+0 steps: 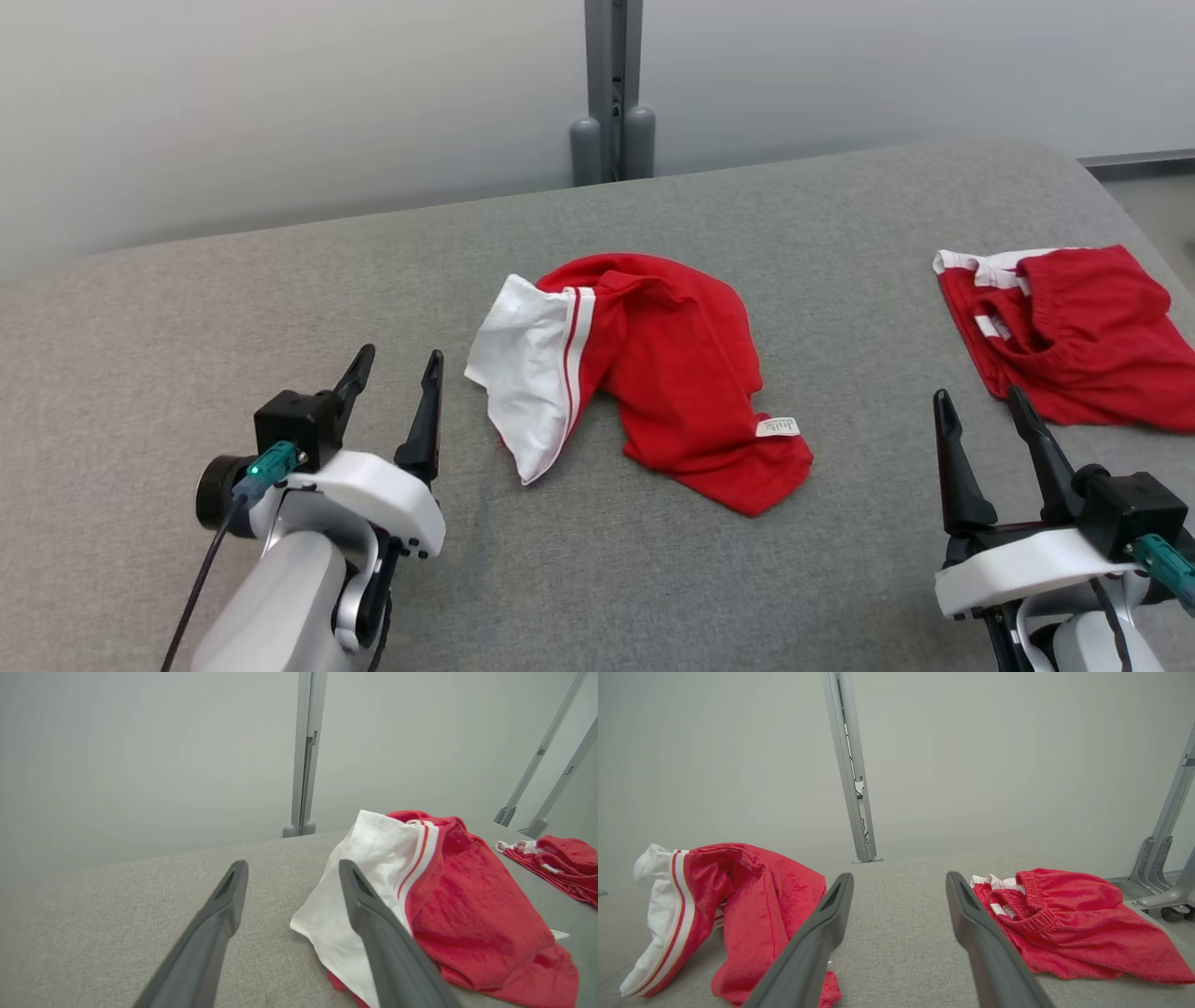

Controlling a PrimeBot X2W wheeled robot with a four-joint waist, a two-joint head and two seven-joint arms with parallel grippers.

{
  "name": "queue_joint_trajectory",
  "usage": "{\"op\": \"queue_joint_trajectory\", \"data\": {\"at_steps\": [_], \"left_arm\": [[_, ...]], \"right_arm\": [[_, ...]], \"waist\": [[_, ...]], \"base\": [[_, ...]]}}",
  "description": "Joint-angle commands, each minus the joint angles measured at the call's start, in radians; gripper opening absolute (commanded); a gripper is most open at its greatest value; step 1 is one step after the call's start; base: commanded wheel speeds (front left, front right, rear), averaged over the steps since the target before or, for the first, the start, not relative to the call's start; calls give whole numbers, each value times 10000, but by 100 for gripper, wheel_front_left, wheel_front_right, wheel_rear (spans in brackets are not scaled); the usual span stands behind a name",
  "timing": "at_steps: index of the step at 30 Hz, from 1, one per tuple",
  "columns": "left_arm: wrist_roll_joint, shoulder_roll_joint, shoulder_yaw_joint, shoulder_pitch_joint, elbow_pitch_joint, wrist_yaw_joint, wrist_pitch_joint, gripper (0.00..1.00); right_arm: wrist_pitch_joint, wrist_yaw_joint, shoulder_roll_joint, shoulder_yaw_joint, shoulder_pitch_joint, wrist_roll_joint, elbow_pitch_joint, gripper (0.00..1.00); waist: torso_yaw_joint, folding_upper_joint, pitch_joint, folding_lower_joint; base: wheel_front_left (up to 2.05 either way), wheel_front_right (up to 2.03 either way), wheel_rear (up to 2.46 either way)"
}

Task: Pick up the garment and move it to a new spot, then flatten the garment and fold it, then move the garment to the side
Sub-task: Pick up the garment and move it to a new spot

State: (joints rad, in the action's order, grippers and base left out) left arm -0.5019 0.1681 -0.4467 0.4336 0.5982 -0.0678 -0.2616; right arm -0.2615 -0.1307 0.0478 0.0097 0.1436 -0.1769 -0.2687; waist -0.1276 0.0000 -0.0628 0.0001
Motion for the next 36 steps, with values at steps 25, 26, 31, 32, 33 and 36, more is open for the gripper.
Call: {"op": "queue_joint_trajectory", "data": {"at_steps": [25,26,31,32,33,36], "left_arm": [[1420,-495,2550,-3473,-2846,-420,-47,100],[1420,-495,2550,-3473,-2846,-420,-47,100],[1580,-599,2710,-3437,-2766,-305,-47,100],[1606,-616,2737,-3431,-2751,-296,-47,100],[1621,-637,2775,-3425,-2736,-293,-47,100],[1700,-680,2849,-3407,-2690,-203,-47,100]], "right_arm": [[38,-1,54,-83,-671,-208,-221,100],[38,-1,54,-83,-671,-208,-221,100],[21,-1,54,-46,-612,-228,-324,100],[17,-1,54,-40,-615,-223,-348,100],[14,-1,54,-33,-617,-224,-366,100],[8,-1,54,-25,-612,-208,-401,100]], "waist": [[1113,0,372,-1],[1113,0,372,-1],[1127,0,338,-1],[1126,0,330,-1],[1124,0,322,-1],[1120,0,296,-1]], "base": [[0,0,0],[0,0,0],[0,0,0],[0,0,0],[0,0,0],[0,0,0]]}}
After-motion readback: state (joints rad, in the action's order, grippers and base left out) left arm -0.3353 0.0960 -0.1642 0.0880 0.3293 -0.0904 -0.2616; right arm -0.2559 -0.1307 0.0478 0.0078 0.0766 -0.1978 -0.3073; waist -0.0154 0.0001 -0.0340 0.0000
